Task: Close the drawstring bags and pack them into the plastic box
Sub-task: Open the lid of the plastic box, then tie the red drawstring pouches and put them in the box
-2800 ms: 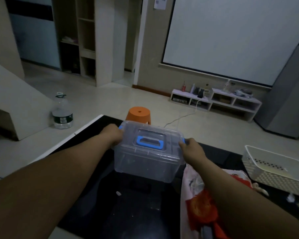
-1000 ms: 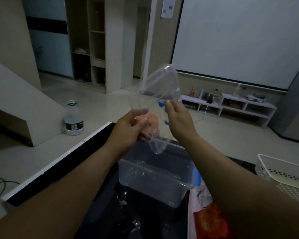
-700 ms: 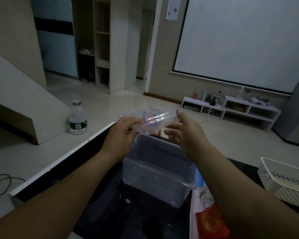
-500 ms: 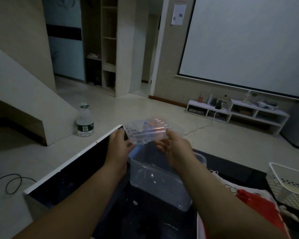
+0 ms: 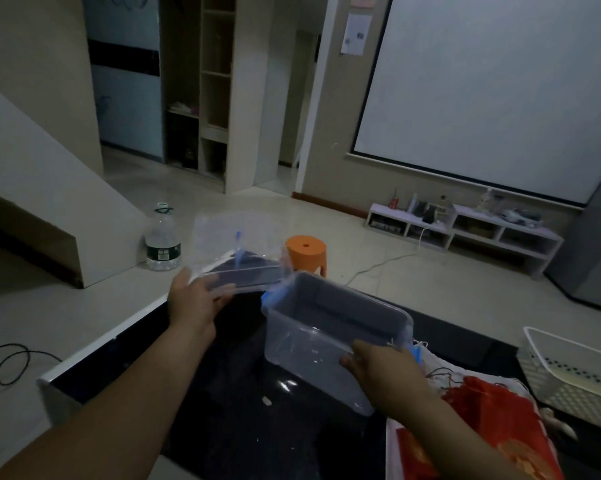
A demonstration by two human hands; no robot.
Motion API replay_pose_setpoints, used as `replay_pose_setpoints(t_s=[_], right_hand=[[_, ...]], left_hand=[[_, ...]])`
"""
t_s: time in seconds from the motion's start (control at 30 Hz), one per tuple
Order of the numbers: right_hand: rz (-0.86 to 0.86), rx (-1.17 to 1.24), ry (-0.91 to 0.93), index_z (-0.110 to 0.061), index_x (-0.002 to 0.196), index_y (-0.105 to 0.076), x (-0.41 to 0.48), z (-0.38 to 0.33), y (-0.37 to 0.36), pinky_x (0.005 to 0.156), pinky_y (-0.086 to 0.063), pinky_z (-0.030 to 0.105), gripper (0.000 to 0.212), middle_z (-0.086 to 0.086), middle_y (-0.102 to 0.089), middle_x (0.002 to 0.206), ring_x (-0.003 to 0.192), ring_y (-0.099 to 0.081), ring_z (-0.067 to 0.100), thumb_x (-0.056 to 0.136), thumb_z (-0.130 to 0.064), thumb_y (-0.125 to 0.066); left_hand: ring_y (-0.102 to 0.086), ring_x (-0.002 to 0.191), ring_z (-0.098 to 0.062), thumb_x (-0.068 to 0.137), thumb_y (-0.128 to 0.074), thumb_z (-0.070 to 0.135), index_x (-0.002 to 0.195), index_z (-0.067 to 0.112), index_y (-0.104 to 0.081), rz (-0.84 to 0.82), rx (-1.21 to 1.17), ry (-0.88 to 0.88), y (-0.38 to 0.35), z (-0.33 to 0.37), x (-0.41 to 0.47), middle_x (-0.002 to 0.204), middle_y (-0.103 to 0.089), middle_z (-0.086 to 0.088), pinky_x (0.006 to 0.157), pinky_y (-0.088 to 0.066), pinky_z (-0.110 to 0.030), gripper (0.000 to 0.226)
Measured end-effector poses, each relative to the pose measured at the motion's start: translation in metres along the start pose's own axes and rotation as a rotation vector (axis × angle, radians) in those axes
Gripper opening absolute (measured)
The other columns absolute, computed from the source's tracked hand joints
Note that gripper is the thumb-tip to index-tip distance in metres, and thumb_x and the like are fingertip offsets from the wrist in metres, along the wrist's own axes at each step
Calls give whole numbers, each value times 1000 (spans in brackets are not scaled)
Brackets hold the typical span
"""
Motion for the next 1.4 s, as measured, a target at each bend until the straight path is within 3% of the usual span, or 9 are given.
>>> replay_pose_setpoints(t_s=[0.23, 0.4, 0.53, 0.7, 0.83, 0.97, 1.13, 1.23, 1.4], right_hand=[[35, -32, -63, -31, 92, -52, 28, 19, -4, 91, -47, 38, 31, -7, -68, 101, 103, -68, 19, 105, -56, -42], [4, -68, 54, -36, 143, -45, 55, -38, -4, 109, -38, 48, 47, -6, -55, 141, 130, -54, 23, 102, -58, -50], [11, 129, 9, -30, 129, -52, 76, -71, -10, 98, -44, 44, 25, 1, -66, 128, 116, -62, 26, 105, -24, -49], [108, 130, 9, -36, 136, -51, 79, -64, -8, 104, -37, 45, 32, -2, -65, 127, 117, -61, 24, 105, -29, -49], [246, 145, -3, -31, 148, -45, 56, -38, 11, 113, -35, 44, 49, -3, -58, 137, 128, -55, 22, 102, -45, -55], [178, -38, -106, -29, 146, -46, 23, 21, 12, 115, -33, 47, 53, -3, -58, 139, 131, -52, 22, 99, -52, -55], [214, 124, 38, -24, 139, -58, -13, 36, 0, 110, -44, 44, 44, 0, -59, 134, 126, -55, 22, 95, -28, -63], [434, 352, 27, -20, 129, -64, -43, 57, 18, 103, -45, 30, 35, 0, -63, 127, 118, -55, 17, 95, -14, -64], [611, 503, -148, -20, 125, -67, -114, 130, 54, 101, -44, 25, 26, -6, -64, 123, 116, -58, 8, 100, -16, -62]], left_hand=[[-64, 79, -34, 101, -42, -6, 126, 13, -58, 268, 349, 52, 93, -22, 17, 102, -64, -13, 57, -54, -36, 36], [-65, 92, -31, 101, -46, 7, 111, 16, -67, 113, 853, -9, 113, -35, 15, 106, -70, -11, 85, -56, -40, 25], [-61, 99, -33, 102, -39, 8, 120, 15, -66, 17, 1101, -94, 104, -36, 19, 117, -69, -13, 86, -48, -36, 33], [-31, 148, -35, 106, -44, 24, 164, 20, -25, -2, 1497, -137, 108, -40, 21, 168, -28, -6, 116, -32, -53, 61], [-31, 147, -32, 102, -55, 26, 159, 19, -33, -45, 1444, -425, 59, -26, -9, 164, -30, -7, 116, -32, -54, 61], [-44, 137, -24, 98, -61, 23, 149, 24, -48, -433, 1307, -727, -42, -45, -85, 150, -46, 0, 113, -39, -47, 53], [-14, 157, -15, 103, -53, 39, 164, 36, -16, -785, 1674, -890, -118, -121, -162, 168, -24, 11, 126, -4, -52, 72], [-36, 147, -20, 94, -65, 34, 159, 39, -32, -804, 1771, -975, -137, -145, -174, 152, -47, 10, 123, 2, -62, 72], [-54, 125, -22, 94, -66, 31, 147, 41, -51, -786, 1690, -1065, -158, -156, -186, 132, -64, 8, 118, -21, -53, 56]])
Point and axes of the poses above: each hand's wrist, its own x-axis towards the middle knuckle, its own y-axis out of the back of the hand, z = x × y, the point moved 8 cm from there along x, towards the middle knuckle
